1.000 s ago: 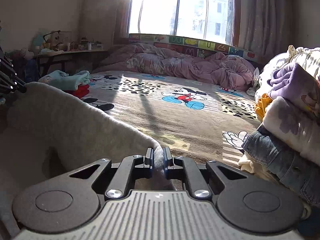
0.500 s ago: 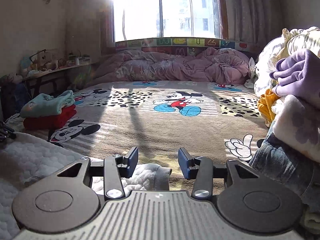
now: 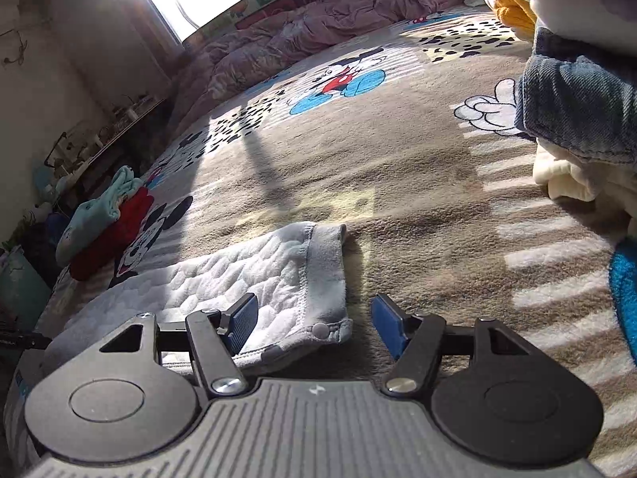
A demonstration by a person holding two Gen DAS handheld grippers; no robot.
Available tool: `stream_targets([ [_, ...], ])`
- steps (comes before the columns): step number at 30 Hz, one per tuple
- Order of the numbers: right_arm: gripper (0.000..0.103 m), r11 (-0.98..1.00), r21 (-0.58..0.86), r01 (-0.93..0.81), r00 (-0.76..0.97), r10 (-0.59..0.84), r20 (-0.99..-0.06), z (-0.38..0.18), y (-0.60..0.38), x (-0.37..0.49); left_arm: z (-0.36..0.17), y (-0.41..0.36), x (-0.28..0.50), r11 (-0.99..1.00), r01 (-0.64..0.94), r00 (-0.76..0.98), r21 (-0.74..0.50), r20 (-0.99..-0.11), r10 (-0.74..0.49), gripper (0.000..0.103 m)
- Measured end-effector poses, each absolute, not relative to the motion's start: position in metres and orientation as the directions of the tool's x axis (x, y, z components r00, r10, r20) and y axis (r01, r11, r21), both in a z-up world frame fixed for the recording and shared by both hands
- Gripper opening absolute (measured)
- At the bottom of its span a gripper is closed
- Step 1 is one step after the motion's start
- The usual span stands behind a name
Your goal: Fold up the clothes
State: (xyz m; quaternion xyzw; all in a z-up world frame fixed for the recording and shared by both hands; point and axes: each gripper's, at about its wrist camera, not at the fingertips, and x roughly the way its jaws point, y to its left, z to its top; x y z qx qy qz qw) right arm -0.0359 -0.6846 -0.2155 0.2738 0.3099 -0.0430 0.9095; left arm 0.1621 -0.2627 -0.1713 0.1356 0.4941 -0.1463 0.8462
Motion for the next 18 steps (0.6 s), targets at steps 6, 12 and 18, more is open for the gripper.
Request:
stream_targets([
  [6, 0.025, 0.904, 0.388, 0.179, 0.829, 0.074, -0.555, -0.202, -0.667, -0.024, -0.181, -0.276, 0.156, 0.889, 0.419, 0.505, 0.183, -0.861, -0.061, 0.035],
  [12, 0.024, 0.935, 0.248, 0.254, 0.879, -0.116, -0.463, -0.169, -0.674, -0.035, -0.176, -0.262, 0.168, 0.921, 0.368, 0.512, 0.129, -0.855, -0.084, 0.04],
  [18, 0.053, 0.893, 0.339, 0.296, 0.832, -0.066, -0.551, -0.201, -0.684, -0.024, -0.171, -0.247, 0.183, 0.949, 0.308, 0.509, 0.06, -0.853, -0.112, 0.043],
])
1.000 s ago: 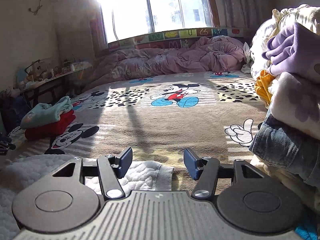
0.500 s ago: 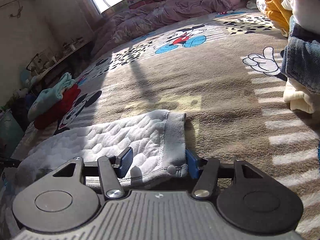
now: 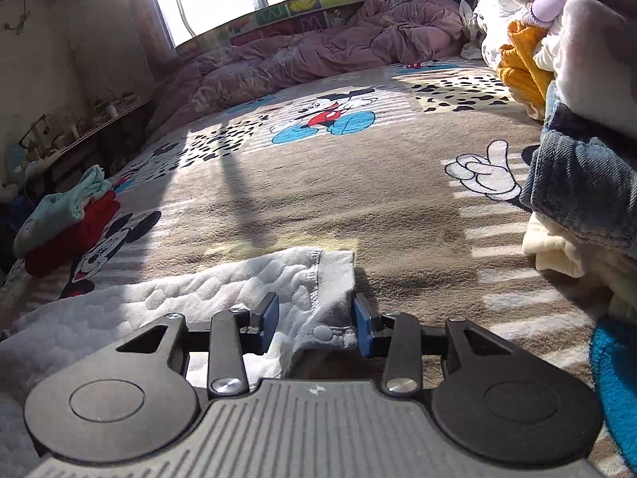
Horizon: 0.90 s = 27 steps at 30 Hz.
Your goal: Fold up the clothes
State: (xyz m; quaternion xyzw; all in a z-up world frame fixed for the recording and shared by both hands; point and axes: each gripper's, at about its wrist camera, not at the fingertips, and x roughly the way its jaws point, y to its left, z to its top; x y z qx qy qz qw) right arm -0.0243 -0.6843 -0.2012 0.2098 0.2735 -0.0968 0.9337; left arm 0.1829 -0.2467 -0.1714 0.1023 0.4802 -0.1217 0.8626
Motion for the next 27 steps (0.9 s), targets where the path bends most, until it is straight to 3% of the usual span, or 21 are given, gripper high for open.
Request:
stream_targets([
  [2, 0.058, 0.888, 0.356, 0.293, 0.835, -0.057, -0.547, -0.202, -0.684, -0.025, -0.17, -0.241, 0.188, 0.957, 0.288, 0.509, 0.036, -0.852, -0.121, 0.043],
  [6, 0.056, 0.889, 0.357, 0.286, 0.821, -0.036, -0.57, -0.209, -0.685, -0.024, -0.177, -0.242, 0.198, 0.956, 0.287, 0.477, -0.05, -0.858, -0.189, 0.043],
  [7, 0.053, 0.891, 0.361, 0.277, 0.822, -0.025, -0.569, -0.21, -0.685, -0.023, -0.18, -0.246, 0.199, 0.951, 0.305, 0.473, -0.053, -0.858, -0.199, 0.043],
  [9, 0.036, 0.897, 0.364, 0.25, 0.827, -0.003, -0.562, -0.211, -0.683, -0.022, -0.185, -0.26, 0.198, 0.934, 0.356, 0.473, -0.019, -0.859, -0.198, 0.042],
  [10, 0.034, 0.901, 0.363, 0.237, 0.828, 0.007, -0.56, -0.211, -0.681, -0.021, -0.188, -0.267, 0.196, 0.92, 0.391, 0.473, 0.007, -0.859, -0.195, 0.036],
  [11, 0.028, 0.906, 0.357, 0.226, 0.828, 0.015, -0.561, -0.211, -0.679, -0.02, -0.189, -0.274, 0.193, 0.904, 0.424, 0.484, 0.047, -0.856, -0.183, 0.008],
  [13, 0.022, 0.916, 0.344, 0.207, 0.83, 0.022, -0.557, -0.211, -0.675, -0.018, -0.185, -0.281, 0.187, 0.886, 0.447, 0.54, 0.127, -0.828, -0.154, 0.007],
  [17, 0.021, 0.927, 0.291, 0.236, 0.871, -0.069, -0.487, -0.194, -0.672, -0.026, -0.164, -0.256, 0.201, 0.948, 0.308, 0.618, 0.08, -0.774, -0.135, 0.007],
  [20, 0.021, 0.937, 0.252, 0.24, 0.832, -0.065, -0.551, -0.206, -0.671, -0.016, -0.186, -0.258, 0.205, 0.93, 0.309, 0.581, 0.197, -0.814, -0.02, 0.009],
  [23, 0.024, 0.933, 0.255, 0.255, 0.821, -0.069, -0.567, -0.211, -0.672, -0.014, -0.176, -0.256, 0.201, 0.917, 0.284, 0.634, 0.279, -0.772, 0.039, 0.017],
  [27, 0.03, 0.92, 0.285, 0.269, 0.837, -0.077, -0.542, -0.208, -0.679, -0.02, -0.142, -0.265, 0.182, 0.902, 0.389, 0.659, 0.19, -0.741, -0.128, 0.017],
])
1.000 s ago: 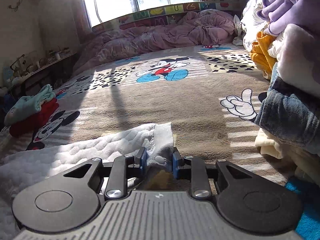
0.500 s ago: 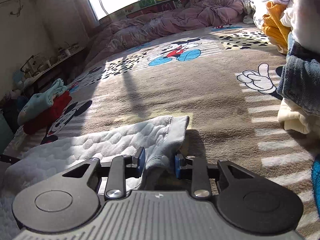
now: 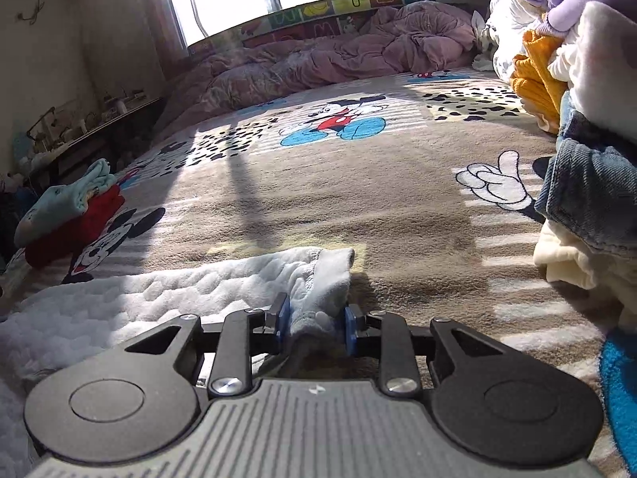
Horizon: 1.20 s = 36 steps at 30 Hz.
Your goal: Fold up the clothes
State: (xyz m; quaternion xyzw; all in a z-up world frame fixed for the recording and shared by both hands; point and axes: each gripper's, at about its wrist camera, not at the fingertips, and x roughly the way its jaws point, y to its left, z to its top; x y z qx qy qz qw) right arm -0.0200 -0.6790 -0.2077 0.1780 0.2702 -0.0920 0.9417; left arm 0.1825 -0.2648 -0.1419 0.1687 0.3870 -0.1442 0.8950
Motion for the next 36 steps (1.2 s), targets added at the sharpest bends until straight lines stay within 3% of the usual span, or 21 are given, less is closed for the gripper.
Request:
stream_targets([
  [4, 0.033, 0.919, 0.281, 0.277, 0.839, -0.089, -0.537, -0.206, -0.68, -0.022, -0.144, -0.294, 0.151, 0.791, 0.604, 0.546, 0.099, -0.775, -0.319, 0.017],
  [8, 0.037, 0.925, 0.251, 0.287, 0.832, -0.111, -0.543, -0.205, -0.678, -0.021, -0.188, -0.329, 0.132, 0.721, 0.66, 0.504, 0.213, -0.837, -0.214, 0.017],
  [15, 0.046, 0.937, 0.187, 0.294, 0.833, -0.156, -0.53, -0.197, -0.674, -0.023, -0.162, -0.331, 0.129, 0.74, 0.662, 0.527, 0.119, -0.776, -0.347, 0.017],
  [17, 0.046, 0.943, 0.159, 0.292, 0.837, -0.172, -0.519, -0.193, -0.67, -0.024, -0.17, -0.339, 0.124, 0.723, 0.683, 0.504, 0.107, -0.786, -0.359, 0.019],
  [18, 0.046, 0.947, 0.143, 0.287, 0.84, -0.177, -0.513, -0.191, -0.666, -0.025, -0.181, -0.344, 0.121, 0.711, 0.696, 0.476, 0.102, -0.807, -0.35, 0.024],
  [20, 0.046, 0.961, 0.103, 0.257, 0.856, -0.177, -0.485, -0.184, -0.653, -0.028, -0.201, -0.354, 0.107, 0.664, 0.73, 0.48, 0.165, -0.815, -0.325, 0.024],
  [22, 0.046, 0.981, 0.079, 0.179, 0.883, -0.125, -0.452, -0.174, -0.632, -0.033, -0.199, -0.362, 0.1, 0.614, 0.753, 0.497, 0.235, -0.816, -0.296, 0.024],
  [26, 0.046, 0.997, 0.032, -0.074, 0.905, 0.081, -0.417, -0.16, -0.569, -0.05, -0.169, -0.35, 0.103, 0.648, 0.74, 0.496, 0.179, -0.796, -0.347, 0.025],
  [32, 0.045, 0.881, -0.07, -0.467, 0.78, 0.374, -0.503, -0.167, -0.459, -0.086, -0.155, -0.315, 0.069, 0.501, 0.843, 0.43, 0.197, -0.806, -0.406, 0.025],
  [36, 0.05, 0.862, -0.02, -0.507, 0.712, 0.405, -0.574, -0.179, -0.423, -0.087, -0.185, -0.298, 0.052, 0.468, 0.856, 0.396, 0.221, -0.862, -0.318, 0.04],
])
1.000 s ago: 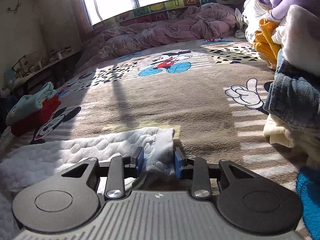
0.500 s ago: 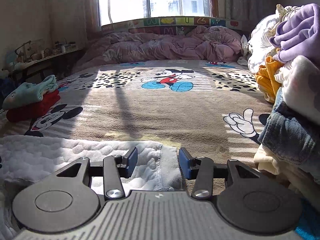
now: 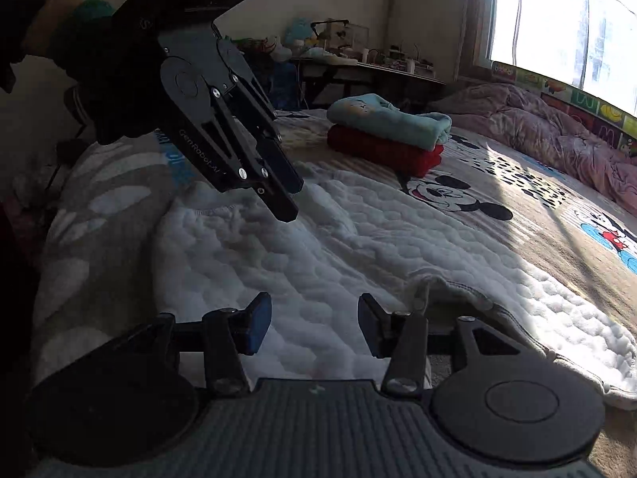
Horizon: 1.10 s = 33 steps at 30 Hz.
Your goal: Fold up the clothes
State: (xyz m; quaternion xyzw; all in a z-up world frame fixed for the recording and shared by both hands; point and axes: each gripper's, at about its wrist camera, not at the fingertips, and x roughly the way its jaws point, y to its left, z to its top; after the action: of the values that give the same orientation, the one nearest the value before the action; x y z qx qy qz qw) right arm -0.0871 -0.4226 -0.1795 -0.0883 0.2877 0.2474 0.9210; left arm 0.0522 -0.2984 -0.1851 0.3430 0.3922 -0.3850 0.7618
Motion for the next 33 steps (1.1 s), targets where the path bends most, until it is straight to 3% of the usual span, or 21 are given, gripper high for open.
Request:
stream_targets([
  [2, 0.052, 0.856, 0.029, -0.517, 0.662, 0.421, -0.62, -0.187, -0.413, -0.088, -0.2, -0.292, 0.048, 0.455, 0.861, 0.37, 0.226, -0.893, -0.255, 0.04],
  [7, 0.052, 0.831, 0.108, -0.546, 0.613, 0.483, -0.625, -0.179, -0.408, -0.104, -0.175, -0.274, 0.045, 0.485, 0.845, 0.406, 0.225, -0.86, -0.31, 0.04],
  [10, 0.052, 0.842, 0.085, -0.532, 0.632, 0.462, -0.623, -0.182, -0.402, -0.117, -0.171, -0.268, 0.047, 0.536, 0.812, 0.456, 0.231, -0.824, -0.336, 0.042],
  [12, 0.055, 0.843, 0.077, -0.533, 0.628, 0.455, -0.631, -0.185, -0.397, -0.124, -0.192, -0.267, 0.049, 0.529, 0.831, 0.351, 0.174, -0.901, -0.256, 0.046],
  [14, 0.062, 0.836, 0.036, -0.547, 0.625, 0.437, -0.647, -0.189, -0.388, -0.135, -0.198, -0.265, 0.037, 0.463, 0.862, 0.352, 0.208, -0.902, -0.249, 0.047],
  [16, 0.062, 0.838, -0.025, -0.546, 0.651, 0.405, -0.642, -0.189, -0.38, -0.154, -0.188, -0.261, 0.034, 0.438, 0.875, 0.335, 0.207, -0.912, -0.238, 0.047],
  [20, 0.058, 0.875, -0.01, -0.484, 0.705, 0.383, -0.597, -0.178, -0.39, -0.184, -0.173, -0.242, 0.02, 0.39, 0.884, 0.379, 0.259, -0.884, -0.273, 0.049],
  [27, 0.06, 0.937, -0.27, -0.223, 0.879, 0.073, -0.472, -0.166, -0.421, -0.244, -0.169, -0.217, -0.008, 0.278, 0.877, 0.469, 0.392, -0.825, -0.316, 0.052],
  [32, 0.061, 0.827, -0.555, -0.086, 0.872, -0.207, -0.443, -0.19, -0.44, -0.272, -0.182, -0.204, -0.03, 0.171, 0.85, 0.526, 0.498, -0.784, -0.331, 0.056],
  [33, 0.066, 0.811, -0.581, -0.072, 0.867, -0.238, -0.438, -0.194, -0.445, -0.276, -0.184, -0.202, -0.032, 0.161, 0.847, 0.53, 0.507, -0.78, -0.333, 0.058],
])
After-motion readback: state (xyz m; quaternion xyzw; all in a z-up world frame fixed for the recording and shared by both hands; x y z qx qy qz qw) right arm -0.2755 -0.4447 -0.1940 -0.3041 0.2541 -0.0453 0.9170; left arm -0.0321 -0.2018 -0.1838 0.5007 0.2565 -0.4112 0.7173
